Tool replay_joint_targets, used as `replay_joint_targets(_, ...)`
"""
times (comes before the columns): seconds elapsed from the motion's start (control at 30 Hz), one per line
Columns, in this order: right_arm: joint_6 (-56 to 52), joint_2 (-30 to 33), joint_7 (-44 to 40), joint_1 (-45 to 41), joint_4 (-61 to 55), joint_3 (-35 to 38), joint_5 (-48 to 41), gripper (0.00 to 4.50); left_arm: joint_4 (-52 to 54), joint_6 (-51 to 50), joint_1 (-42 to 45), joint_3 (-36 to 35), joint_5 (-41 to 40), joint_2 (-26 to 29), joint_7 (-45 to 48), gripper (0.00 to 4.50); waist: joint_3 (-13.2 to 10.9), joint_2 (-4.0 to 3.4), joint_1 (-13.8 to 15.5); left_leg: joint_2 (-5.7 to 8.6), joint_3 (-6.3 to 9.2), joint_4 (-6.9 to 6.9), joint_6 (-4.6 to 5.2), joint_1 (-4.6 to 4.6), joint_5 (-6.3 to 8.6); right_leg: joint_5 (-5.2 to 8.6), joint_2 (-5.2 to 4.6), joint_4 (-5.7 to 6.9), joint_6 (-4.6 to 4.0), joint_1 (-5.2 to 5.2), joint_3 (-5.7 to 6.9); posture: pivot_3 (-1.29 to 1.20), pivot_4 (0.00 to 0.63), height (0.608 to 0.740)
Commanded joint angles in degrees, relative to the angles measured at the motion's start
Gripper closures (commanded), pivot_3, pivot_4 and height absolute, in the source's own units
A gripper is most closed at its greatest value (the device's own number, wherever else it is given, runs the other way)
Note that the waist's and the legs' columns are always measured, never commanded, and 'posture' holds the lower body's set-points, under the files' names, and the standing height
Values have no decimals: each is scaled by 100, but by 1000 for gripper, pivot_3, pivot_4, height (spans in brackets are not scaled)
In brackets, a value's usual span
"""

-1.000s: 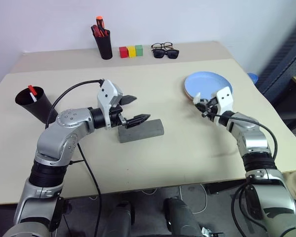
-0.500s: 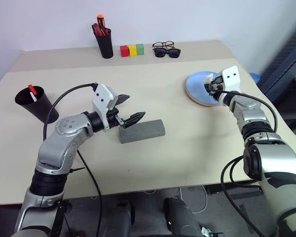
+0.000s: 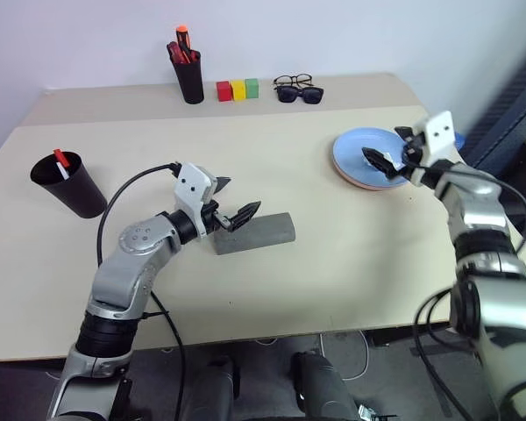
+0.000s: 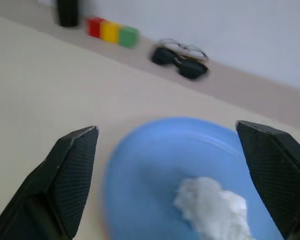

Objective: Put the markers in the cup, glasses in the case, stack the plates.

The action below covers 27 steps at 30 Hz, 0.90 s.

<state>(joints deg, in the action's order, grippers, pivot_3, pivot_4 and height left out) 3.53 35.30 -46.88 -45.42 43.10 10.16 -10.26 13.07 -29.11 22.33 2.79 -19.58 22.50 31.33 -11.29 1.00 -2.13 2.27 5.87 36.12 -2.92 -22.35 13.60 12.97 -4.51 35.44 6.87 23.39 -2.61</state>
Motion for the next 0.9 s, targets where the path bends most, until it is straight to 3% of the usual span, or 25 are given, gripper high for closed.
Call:
replay_joint_targets(0.03, -1080, 339, -294, 1187, -2372, 261, -660, 14, -152, 422, -40, 80, 225, -131, -61, 0, 0, -2, 17, 0, -1, 0, 0, -1, 0, 0, -1, 1, 0, 3, 0, 0, 150, 740)
replay_joint_targets(0.23, -2631, 918, -283, 4139, -5698, 1287, -1457, 14, 120, 485, -696, -320, -37, 89, 216, 0, 3, -11, 53, -1, -9, 3, 2, -2, 2, 2, -6, 0, 1, 6, -3, 0, 150, 740)
replay_joint_targets(0.37, -3163, 1045, -293, 5266, -6611, 2064, -1855, 14, 530, 528, -1290, -647, -210, 443, 481, 0, 4, -10, 69, -12, -18, 10, 1, 13, 3, 28, 1, -1, -15, -7, -5, 0, 150, 740)
replay_joint_targets(0.5, -3365, 1010, -284, 5805, -6931, 2479, -2019, 14, 895, 687, -1843, -1016, -315, 767, 694, 0, 8, -3, 115, -27, -46, 28, 1, 12, 3, 25, -6, -15, -24, -18, -9, 0, 150, 740)
replay_joint_targets(0.9, -3240, 700, 120, 5906, -6945, 2206, -1974, 14, 1238, 763, -2505, -1636, -550, 1165, 859, 0, 8, -1, 154, -97, -142, 16, 17, -15, 8, 22, -19, -47, -31, -3, -5, 0, 150, 740)
